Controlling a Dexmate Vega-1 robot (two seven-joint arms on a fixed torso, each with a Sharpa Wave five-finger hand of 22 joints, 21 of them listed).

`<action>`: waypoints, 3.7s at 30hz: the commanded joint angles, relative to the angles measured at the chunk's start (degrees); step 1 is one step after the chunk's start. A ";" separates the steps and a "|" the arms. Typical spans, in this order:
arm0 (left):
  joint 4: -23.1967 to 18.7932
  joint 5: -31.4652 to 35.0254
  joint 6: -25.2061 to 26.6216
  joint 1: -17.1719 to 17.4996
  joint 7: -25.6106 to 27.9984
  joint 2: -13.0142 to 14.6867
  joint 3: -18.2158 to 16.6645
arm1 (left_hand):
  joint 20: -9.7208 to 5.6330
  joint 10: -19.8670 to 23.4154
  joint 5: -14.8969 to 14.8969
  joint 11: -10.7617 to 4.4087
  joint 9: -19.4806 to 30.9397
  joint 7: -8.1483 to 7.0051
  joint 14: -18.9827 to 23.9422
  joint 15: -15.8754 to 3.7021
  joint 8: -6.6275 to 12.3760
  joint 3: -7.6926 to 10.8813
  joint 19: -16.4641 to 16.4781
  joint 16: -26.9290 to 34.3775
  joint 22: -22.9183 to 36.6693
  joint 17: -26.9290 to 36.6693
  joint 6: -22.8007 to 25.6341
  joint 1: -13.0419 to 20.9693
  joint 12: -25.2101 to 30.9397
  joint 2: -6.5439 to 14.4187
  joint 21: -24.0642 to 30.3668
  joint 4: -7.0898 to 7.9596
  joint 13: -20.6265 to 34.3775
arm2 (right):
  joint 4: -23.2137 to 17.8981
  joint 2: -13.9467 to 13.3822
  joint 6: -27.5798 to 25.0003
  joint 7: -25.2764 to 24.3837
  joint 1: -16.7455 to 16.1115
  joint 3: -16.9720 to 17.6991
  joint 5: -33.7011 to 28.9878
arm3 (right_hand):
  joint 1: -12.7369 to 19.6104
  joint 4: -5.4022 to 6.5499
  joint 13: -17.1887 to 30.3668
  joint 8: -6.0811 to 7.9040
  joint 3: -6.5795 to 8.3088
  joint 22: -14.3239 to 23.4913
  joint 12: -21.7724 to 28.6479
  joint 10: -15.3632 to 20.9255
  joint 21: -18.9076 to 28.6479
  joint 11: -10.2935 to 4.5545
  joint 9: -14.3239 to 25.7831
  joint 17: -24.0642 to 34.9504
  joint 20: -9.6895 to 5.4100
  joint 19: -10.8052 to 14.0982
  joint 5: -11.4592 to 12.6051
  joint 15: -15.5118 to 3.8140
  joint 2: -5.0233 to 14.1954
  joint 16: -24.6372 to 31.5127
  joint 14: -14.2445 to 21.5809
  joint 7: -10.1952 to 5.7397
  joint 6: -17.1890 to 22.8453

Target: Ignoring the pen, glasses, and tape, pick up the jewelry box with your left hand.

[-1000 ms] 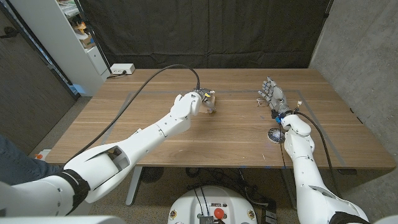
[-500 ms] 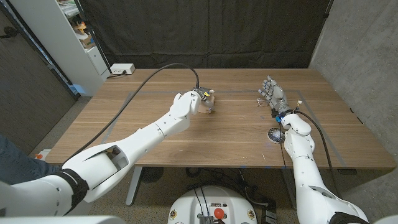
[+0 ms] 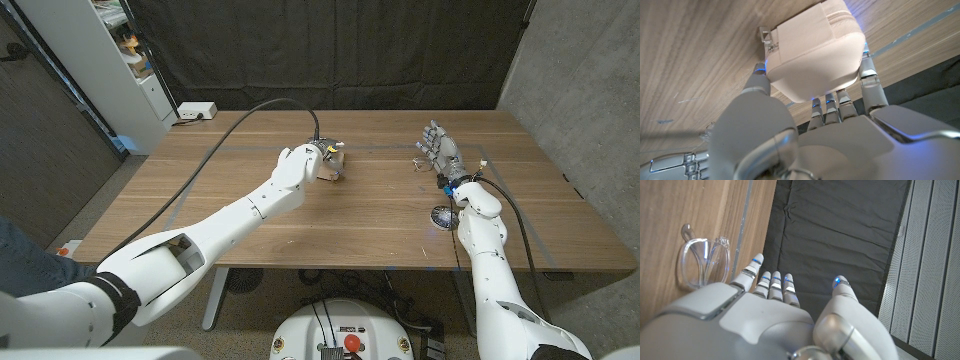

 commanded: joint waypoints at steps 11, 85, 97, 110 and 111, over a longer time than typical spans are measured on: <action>-4.71 1.82 1.64 1.52 -2.39 0.96 -1.51 | -0.51 0.61 -0.07 0.01 0.24 0.06 0.45 -0.29 -0.37 -0.65 -0.64 0.81 0.14 0.70 0.72 8.92 0.40 8.23 -0.22 -0.06 0.47 | -3.03 0.18 -0.92 0.70 -1.43 0.53 0.19 | -0.12 -0.26 0.19 -0.04 -0.16 0.27 0.09 0.00 0.22 -0.04 0.17 0.09 0.37 0.38 0.28 0.45 0.49 0.13 -0.09 -0.17 0.02; -17.14 4.75 1.12 3.12 -7.29 4.29 -8.14 | -0.54 1.30 -0.01 -0.27 0.35 0.43 1.51 -0.61 -0.95 -1.70 -2.16 1.33 0.31 2.10 0.84 9.38 1.06 8.66 -0.93 0.34 1.83 | -6.71 1.08 -1.51 0.94 -2.40 0.66 -0.27 | 0.07 -0.50 0.19 -0.07 -0.27 0.26 0.10 0.02 0.22 0.03 0.17 0.06 0.45 0.78 0.28 0.23 0.63 0.19 0.22 -0.10 -0.03; -19.17 6.02 0.92 3.35 -7.13 4.35 -9.24 | -0.53 1.53 0.09 -0.34 0.36 0.59 1.83 -0.63 -0.93 -1.50 -2.31 1.28 0.33 2.18 1.09 9.80 1.17 8.89 -0.99 0.21 2.02 | -8.01 1.42 -2.00 0.17 -2.99 0.79 -0.65 | 0.10 -0.53 0.19 -0.08 -0.30 0.26 0.11 0.04 0.36 0.01 0.17 0.06 0.59 1.26 0.28 0.27 0.67 0.32 0.60 -0.02 -0.07; -19.81 8.00 0.68 2.89 -6.80 4.20 -10.06 | -0.53 1.54 0.13 -0.28 0.37 0.61 1.83 -0.57 -0.94 -1.51 -2.55 1.07 0.35 2.25 1.27 9.74 1.19 9.00 -1.08 0.33 2.19 | -7.63 1.34 -1.83 -0.20 -2.55 0.37 -1.20 | 0.12 -0.55 0.19 -0.09 -0.31 0.25 0.11 0.05 0.31 0.09 0.17 0.07 0.01 1.25 0.27 0.26 0.71 0.31 0.64 0.08 -0.11; -19.80 8.04 0.64 2.92 -6.82 4.16 -10.11 | -0.53 1.52 0.13 -0.24 0.37 0.65 1.84 -0.60 -0.96 -1.53 -2.58 1.04 0.35 2.24 1.23 9.73 1.18 8.95 -1.10 0.32 2.22 | -7.63 1.33 -1.83 -0.21 -2.55 0.36 -1.19 | 0.12 -0.55 0.19 -0.09 -0.31 0.25 0.11 0.05 0.31 0.09 0.17 0.07 0.00 1.24 0.27 0.22 0.72 0.31 0.65 0.09 -0.11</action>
